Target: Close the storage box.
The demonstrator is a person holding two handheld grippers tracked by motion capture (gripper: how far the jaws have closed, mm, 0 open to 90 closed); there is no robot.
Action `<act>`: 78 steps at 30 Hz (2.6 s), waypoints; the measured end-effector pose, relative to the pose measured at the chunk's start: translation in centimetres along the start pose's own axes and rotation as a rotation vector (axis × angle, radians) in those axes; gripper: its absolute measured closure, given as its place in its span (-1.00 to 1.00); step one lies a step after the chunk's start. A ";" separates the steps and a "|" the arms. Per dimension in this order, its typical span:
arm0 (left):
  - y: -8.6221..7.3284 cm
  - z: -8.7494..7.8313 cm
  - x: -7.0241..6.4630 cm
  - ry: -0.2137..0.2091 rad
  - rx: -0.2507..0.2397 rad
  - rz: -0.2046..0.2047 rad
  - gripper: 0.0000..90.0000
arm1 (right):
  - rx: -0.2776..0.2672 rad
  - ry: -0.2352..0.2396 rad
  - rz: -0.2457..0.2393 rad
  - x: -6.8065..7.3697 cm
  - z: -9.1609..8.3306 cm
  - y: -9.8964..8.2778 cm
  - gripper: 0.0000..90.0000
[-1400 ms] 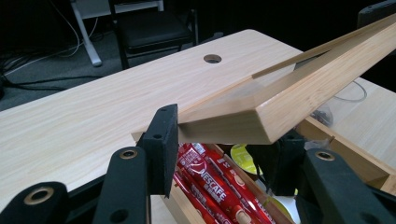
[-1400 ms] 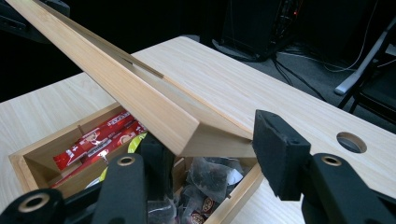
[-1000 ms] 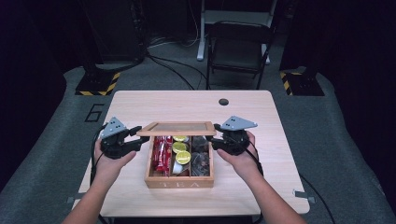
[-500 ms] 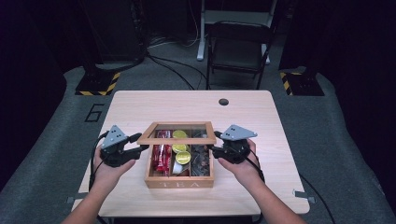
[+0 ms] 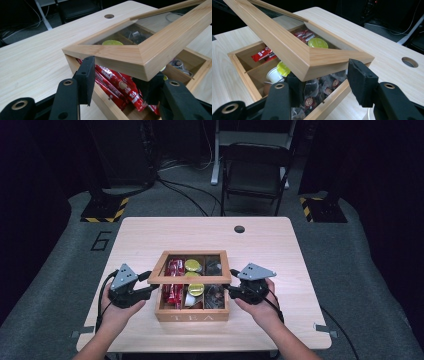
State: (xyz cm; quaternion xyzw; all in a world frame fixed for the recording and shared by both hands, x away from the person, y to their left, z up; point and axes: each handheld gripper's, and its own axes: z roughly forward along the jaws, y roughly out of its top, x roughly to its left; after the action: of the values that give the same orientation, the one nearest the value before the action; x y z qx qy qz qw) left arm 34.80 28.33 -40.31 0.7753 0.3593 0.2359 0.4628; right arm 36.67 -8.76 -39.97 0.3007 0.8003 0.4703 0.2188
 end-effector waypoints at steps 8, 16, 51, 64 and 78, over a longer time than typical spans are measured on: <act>-1.3 0.0 -0.3 -0.011 0.005 -0.009 0.19 | 0.008 0.010 0.005 0.4 0.1 -1.3 0.13; -2.2 0.0 -0.6 -0.018 0.014 -0.016 0.20 | 0.022 0.012 0.011 0.8 0.1 -2.1 0.15; -5.6 0.5 -0.9 -0.024 0.058 -0.053 0.21 | 0.041 0.053 0.030 2.2 0.7 -5.1 0.13; -6.1 0.9 -1.1 -0.045 0.095 -0.051 0.24 | 0.064 0.068 0.018 2.4 0.8 -5.6 0.09; -5.9 0.9 -1.8 -0.081 0.120 0.002 0.15 | 0.097 0.091 0.027 2.5 0.9 -5.8 0.06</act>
State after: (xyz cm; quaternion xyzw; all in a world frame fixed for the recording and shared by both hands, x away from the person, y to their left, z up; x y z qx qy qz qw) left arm 32.30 28.32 -46.02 0.8108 0.3531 0.1829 0.4296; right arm 33.87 -8.66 -45.71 0.2997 0.8272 0.4472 0.1610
